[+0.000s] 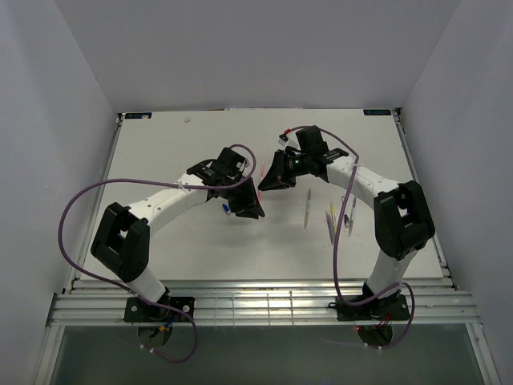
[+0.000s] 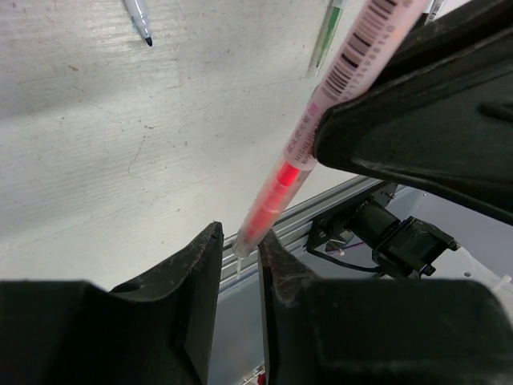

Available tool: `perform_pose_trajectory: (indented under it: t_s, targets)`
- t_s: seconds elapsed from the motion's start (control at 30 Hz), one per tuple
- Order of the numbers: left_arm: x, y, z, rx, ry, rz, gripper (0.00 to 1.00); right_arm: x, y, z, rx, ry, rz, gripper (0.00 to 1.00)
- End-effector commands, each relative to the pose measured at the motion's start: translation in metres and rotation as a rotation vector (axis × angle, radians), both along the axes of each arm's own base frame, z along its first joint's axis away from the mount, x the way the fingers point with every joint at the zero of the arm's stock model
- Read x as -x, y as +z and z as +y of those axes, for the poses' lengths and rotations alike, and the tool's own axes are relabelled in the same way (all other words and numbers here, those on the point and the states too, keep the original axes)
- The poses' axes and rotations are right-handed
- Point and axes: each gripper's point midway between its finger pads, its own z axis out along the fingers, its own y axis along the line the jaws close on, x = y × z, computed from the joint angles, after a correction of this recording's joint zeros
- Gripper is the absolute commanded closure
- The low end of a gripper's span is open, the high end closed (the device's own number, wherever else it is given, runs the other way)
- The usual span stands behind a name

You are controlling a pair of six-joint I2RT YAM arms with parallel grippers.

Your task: Open the pen caps

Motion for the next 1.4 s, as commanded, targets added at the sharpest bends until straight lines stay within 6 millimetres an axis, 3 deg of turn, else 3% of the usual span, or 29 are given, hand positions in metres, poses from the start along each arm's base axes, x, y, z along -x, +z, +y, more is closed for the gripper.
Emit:
perform_pose_trajectory:
  t_s: [0.0, 0.17, 0.37, 0.53, 0.63, 0.73, 1.07, 1.37]
  targets:
    - [-0.018, 0.019, -0.006, 0.025, 0.004, -0.088, 0.66, 0.017, 0.008, 0.008, -0.067, 0.071, 0.07, 0.92]
    - [-0.022, 0.022, -0.009, 0.028, -0.007, -0.097, 0.69, 0.019, 0.006, 0.008, -0.076, 0.086, 0.087, 0.92]
    - [-0.026, 0.024, -0.012, 0.024, -0.011, -0.1, 0.62, 0.023, 0.003, 0.007, -0.074, 0.094, 0.1, 0.92]
    - [-0.024, 0.023, -0.01, 0.022, -0.01, -0.098, 0.7, 0.025, 0.0, 0.006, -0.072, 0.095, 0.108, 0.92]
    - [-0.022, 0.023, -0.01, 0.027, -0.014, -0.095, 0.82, 0.025, -0.003, 0.006, -0.067, 0.093, 0.11, 0.92]
    - [-0.02, 0.024, -0.01, 0.031, -0.016, -0.093, 0.84, 0.024, -0.005, 0.006, -0.065, 0.088, 0.116, 0.92]
    - [-0.01, 0.021, -0.002, 0.027, -0.004, -0.081, 0.72, 0.019, -0.002, 0.009, -0.076, 0.075, 0.127, 0.92]
    - [-0.007, 0.021, 0.0, 0.03, -0.001, -0.081, 0.77, 0.021, -0.001, 0.01, -0.093, 0.067, 0.14, 0.92]
